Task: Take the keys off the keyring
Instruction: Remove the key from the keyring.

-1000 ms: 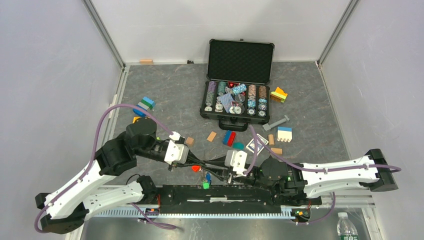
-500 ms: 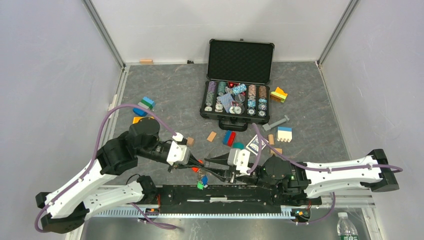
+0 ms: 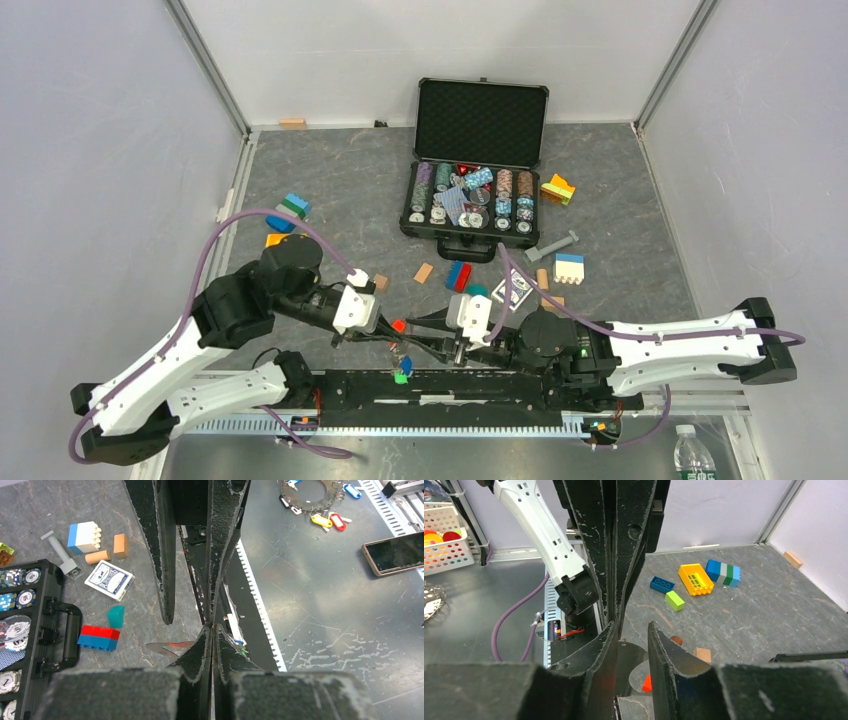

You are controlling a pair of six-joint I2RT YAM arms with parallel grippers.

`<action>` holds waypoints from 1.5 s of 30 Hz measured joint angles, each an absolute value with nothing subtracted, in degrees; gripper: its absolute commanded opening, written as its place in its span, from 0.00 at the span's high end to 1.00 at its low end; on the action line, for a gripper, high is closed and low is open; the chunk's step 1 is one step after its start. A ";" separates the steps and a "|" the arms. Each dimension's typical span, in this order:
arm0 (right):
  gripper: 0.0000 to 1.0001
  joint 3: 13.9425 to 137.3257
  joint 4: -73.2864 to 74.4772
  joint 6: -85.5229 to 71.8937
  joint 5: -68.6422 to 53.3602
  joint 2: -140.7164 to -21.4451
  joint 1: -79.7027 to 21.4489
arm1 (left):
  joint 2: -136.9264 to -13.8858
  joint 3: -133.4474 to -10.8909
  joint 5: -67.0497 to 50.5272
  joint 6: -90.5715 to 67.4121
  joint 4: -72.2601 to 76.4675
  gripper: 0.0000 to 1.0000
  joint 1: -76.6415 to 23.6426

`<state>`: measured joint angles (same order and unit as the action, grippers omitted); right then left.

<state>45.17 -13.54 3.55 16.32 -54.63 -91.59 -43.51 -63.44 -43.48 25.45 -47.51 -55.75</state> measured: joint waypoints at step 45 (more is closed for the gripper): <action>1.00 44.07 -11.25 0.49 14.09 -56.73 -91.44 | -44.25 -64.34 -43.68 26.50 -48.49 0.98 -55.75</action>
<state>44.07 -11.25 0.49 14.09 -56.73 -91.44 -44.25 -64.34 -43.68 26.50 -48.49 -55.75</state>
